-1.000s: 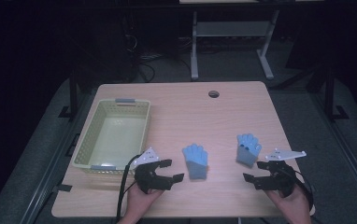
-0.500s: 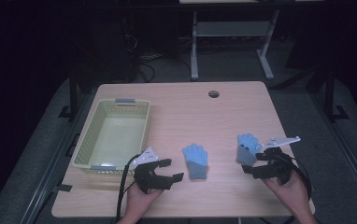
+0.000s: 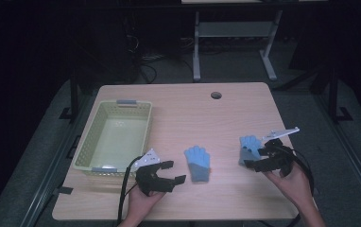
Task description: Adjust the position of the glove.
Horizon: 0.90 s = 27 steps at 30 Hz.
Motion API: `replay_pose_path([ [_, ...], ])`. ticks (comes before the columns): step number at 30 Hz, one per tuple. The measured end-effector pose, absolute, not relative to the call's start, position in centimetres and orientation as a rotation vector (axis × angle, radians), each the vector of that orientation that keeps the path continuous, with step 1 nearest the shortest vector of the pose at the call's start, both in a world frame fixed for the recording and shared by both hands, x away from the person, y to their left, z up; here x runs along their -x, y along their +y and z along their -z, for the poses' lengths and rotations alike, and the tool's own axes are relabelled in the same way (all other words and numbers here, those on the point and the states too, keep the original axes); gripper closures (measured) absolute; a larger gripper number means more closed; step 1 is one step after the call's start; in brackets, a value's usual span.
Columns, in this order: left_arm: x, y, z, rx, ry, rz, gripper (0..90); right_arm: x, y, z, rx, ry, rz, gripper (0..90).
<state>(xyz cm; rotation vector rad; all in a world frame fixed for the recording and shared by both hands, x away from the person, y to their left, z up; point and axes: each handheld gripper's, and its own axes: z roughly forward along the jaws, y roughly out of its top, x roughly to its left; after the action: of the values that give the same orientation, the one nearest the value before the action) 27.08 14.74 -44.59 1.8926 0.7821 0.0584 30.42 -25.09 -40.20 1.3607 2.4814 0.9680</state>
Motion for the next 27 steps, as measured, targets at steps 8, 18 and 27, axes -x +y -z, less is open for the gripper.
replay_pose_path([
  [8,-27.1,14.7,44.6,-1.881,0.787,-0.056,20.6,-31.8,-24.8,39.6,-1.362,2.506,-0.931,22.6],
  [18,-27.0,14.6,44.7,-1.891,0.789,-0.054,20.7,-34.0,-24.4,39.3,-1.369,2.529,-0.873,26.2],
  [27,-27.0,14.5,44.7,-1.899,0.782,-0.056,20.7,-35.6,-24.4,40.3,-1.417,2.532,-0.79,34.1],
])
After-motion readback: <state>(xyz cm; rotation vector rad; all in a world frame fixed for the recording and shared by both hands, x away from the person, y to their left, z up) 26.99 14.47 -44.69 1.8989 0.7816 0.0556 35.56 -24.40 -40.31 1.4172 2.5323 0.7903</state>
